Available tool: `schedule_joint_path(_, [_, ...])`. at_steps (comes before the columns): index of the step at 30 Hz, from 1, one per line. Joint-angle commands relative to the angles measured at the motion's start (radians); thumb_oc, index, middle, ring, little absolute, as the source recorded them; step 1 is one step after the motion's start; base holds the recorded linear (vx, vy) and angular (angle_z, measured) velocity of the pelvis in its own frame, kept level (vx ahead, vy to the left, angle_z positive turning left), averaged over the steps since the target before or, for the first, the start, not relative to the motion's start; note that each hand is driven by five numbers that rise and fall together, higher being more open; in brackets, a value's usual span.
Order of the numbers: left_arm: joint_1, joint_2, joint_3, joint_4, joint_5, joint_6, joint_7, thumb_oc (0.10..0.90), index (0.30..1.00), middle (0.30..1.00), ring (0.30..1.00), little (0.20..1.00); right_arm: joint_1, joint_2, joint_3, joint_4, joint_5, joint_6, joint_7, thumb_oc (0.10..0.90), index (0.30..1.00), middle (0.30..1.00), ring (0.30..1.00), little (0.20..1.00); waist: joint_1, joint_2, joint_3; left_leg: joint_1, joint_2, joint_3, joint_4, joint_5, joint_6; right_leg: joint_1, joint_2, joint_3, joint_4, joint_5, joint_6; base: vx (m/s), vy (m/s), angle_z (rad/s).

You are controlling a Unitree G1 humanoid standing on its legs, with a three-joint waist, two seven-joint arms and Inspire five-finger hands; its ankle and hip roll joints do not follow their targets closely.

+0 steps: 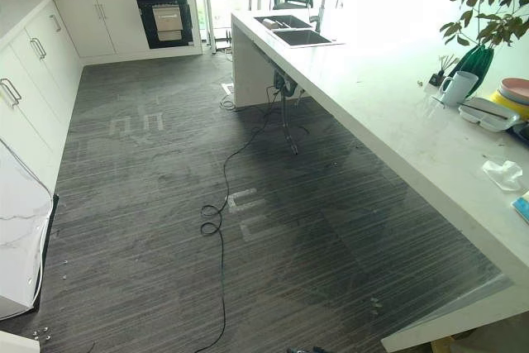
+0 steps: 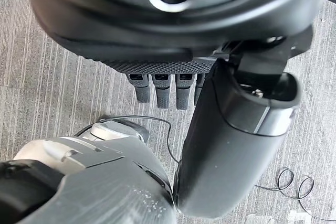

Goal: Place the dishes in the dishwasher.

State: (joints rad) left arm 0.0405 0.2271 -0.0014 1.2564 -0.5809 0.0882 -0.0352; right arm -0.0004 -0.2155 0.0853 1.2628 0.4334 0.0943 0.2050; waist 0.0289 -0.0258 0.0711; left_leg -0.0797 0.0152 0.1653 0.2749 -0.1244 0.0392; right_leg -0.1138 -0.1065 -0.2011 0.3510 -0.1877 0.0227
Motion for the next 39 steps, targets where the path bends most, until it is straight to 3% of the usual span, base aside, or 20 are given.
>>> schedule_joint_path(1, [-0.019, -0.016, -0.023, 0.003, 0.008, 0.011, -0.020, 0.800, 0.900, 0.900, 0.900, 0.900, -0.017, -0.024, 0.025, 0.021, -0.016, 0.011, 0.008, 0.800, 0.900, 0.900, 0.900, 0.900, -0.005, 0.013, 0.005, 0.015, 0.069, -0.005, 0.025, -0.095, -0.088, 0.055, -0.035, -0.016, -0.051, 0.016, 0.096, 0.00, 0.000, 0.00])
schedule_joint_path(10, [-0.011, -0.019, -0.019, 0.009, 0.007, 0.002, -0.024, 0.800, 0.900, 0.900, 0.900, 0.900, -0.018, -0.013, 0.033, 0.021, -0.017, 0.015, 0.052, 0.800, 0.900, 0.900, 0.900, 0.900, -0.003, 0.013, 0.003, 0.015, 0.068, -0.004, 0.025, -0.096, -0.086, 0.056, -0.036, -0.016, -0.051, 0.014, 0.096, 0.00, 0.000, 0.00])
schedule_joint_path(15, [-0.016, -0.015, -0.018, -0.002, 0.007, -0.035, -0.006, 0.800, 0.900, 0.900, 0.900, 0.900, -0.013, -0.012, 0.039, 0.027, -0.025, 0.033, 0.079, 0.800, 0.900, 0.900, 0.900, 0.900, -0.003, 0.012, 0.004, 0.014, 0.069, 0.000, 0.025, -0.095, -0.087, 0.055, -0.038, -0.019, -0.051, 0.016, 0.098, 0.00, -0.006, 0.00])
schedule_joint_path(24, [-0.017, -0.013, -0.012, -0.018, -0.012, -0.057, 0.008, 0.800, 0.900, 0.900, 0.900, 0.900, -0.015, -0.020, 0.029, 0.018, 0.004, -0.001, 0.035, 0.800, 0.900, 0.900, 0.900, 0.900, -0.008, 0.015, 0.011, 0.018, 0.075, 0.002, 0.025, -0.092, -0.089, 0.057, -0.029, -0.017, -0.051, 0.015, 0.092, 0.02, -0.055, -0.01])
schedule_joint_path(26, [-0.028, -0.002, 0.014, -0.124, -0.104, -0.118, -0.046, 0.800, 0.900, 0.900, 0.900, 0.900, -0.023, -0.035, 0.014, -0.069, 0.089, -0.075, 0.025, 0.800, 0.900, 0.900, 0.900, 0.900, -0.016, 0.017, 0.021, 0.024, 0.079, 0.003, 0.025, -0.092, -0.093, 0.062, -0.022, -0.015, -0.051, 0.014, 0.086, 0.06, -0.125, -0.03])
schedule_joint_path(30, [-0.028, 0.026, 0.020, -0.431, -0.198, -0.186, -0.025, 0.800, 0.900, 0.900, 0.900, 0.900, 0.019, -0.078, 0.055, -0.419, 0.071, -0.125, -0.001, 0.800, 0.900, 0.900, 0.900, 0.900, -0.032, 0.015, 0.046, 0.033, 0.087, 0.008, 0.025, -0.078, -0.100, 0.050, -0.004, -0.005, -0.051, 0.023, 0.070, 0.05, -0.190, -0.07])
schedule_joint_path(32, [-0.024, 0.028, 0.031, -0.518, -0.186, -0.223, -0.010, 0.800, 0.900, 0.900, 0.900, 0.900, 0.025, -0.096, 0.062, -0.562, 0.061, -0.125, -0.014, 0.800, 0.900, 0.900, 0.900, 0.900, -0.033, 0.000, 0.071, 0.054, 0.076, 0.028, 0.025, -0.034, -0.106, 0.044, -0.004, 0.005, -0.051, 0.027, 0.055, 0.05, -0.184, -0.08])
schedule_joint_path(34, [-0.027, 0.015, 0.012, -0.549, -0.179, -0.291, -0.023, 0.800, 0.900, 0.900, 0.900, 0.900, 0.029, -0.102, 0.075, -0.691, 0.059, -0.119, -0.037, 0.800, 0.900, 0.900, 0.900, 0.900, -0.009, -0.060, 0.116, 0.041, 0.043, 0.047, 0.079, 0.130, -0.123, 0.043, -0.032, 0.023, -0.051, 0.034, 0.031, -0.01, -0.275, -0.33])
schedule_joint_path(35, [-0.033, 0.012, 0.011, -0.530, -0.181, -0.327, -0.047, 0.800, 0.900, 0.900, 0.900, 0.900, 0.026, -0.107, 0.078, -0.701, 0.059, -0.138, -0.023, 0.800, 0.900, 0.900, 0.900, 0.900, -0.005, -0.064, 0.135, -0.007, 0.045, 0.028, 0.153, 0.155, -0.134, 0.043, -0.030, 0.022, -0.051, 0.039, 0.022, 0.00, -0.217, -0.24])
schedule_joint_path(36, [-0.050, 0.018, 0.005, -0.504, -0.216, -0.376, -0.082, 0.800, 0.900, 0.900, 0.900, 0.900, 0.017, -0.127, 0.083, -0.717, 0.061, -0.171, 0.012, 0.800, 0.900, 0.900, 0.900, 0.900, -0.003, -0.059, 0.171, -0.081, 0.064, 0.016, 0.207, 0.207, -0.151, 0.055, -0.016, 0.026, -0.051, 0.042, 0.012, 0.28, 0.022, -0.19])
schedule_joint_path(37, [-0.038, 0.009, -0.002, -0.525, -0.227, -0.399, -0.086, 0.800, 0.900, 0.900, 0.900, 0.900, 0.023, -0.125, 0.072, -0.769, 0.019, -0.181, 0.015, 0.800, 0.900, 0.900, 0.900, 0.900, -0.008, -0.041, 0.190, -0.078, 0.107, 0.094, 0.031, 0.227, -0.146, 0.086, 0.002, 0.035, -0.051, 0.019, 0.022, 0.37, 0.136, -0.01])
schedule_joint_path(39, [-0.003, 0.009, -0.018, -0.576, -0.165, -0.410, -0.054, 0.800, 0.900, 0.900, 0.900, 0.900, 0.035, -0.133, 0.063, -0.825, -0.026, -0.175, 0.004, 0.800, 0.900, 0.900, 0.900, 0.900, -0.003, 0.017, 0.195, -0.183, 0.200, 0.097, 0.025, 0.192, -0.163, 0.121, 0.047, 0.030, -0.051, -0.008, 0.039, 0.41, 0.285, -0.23])
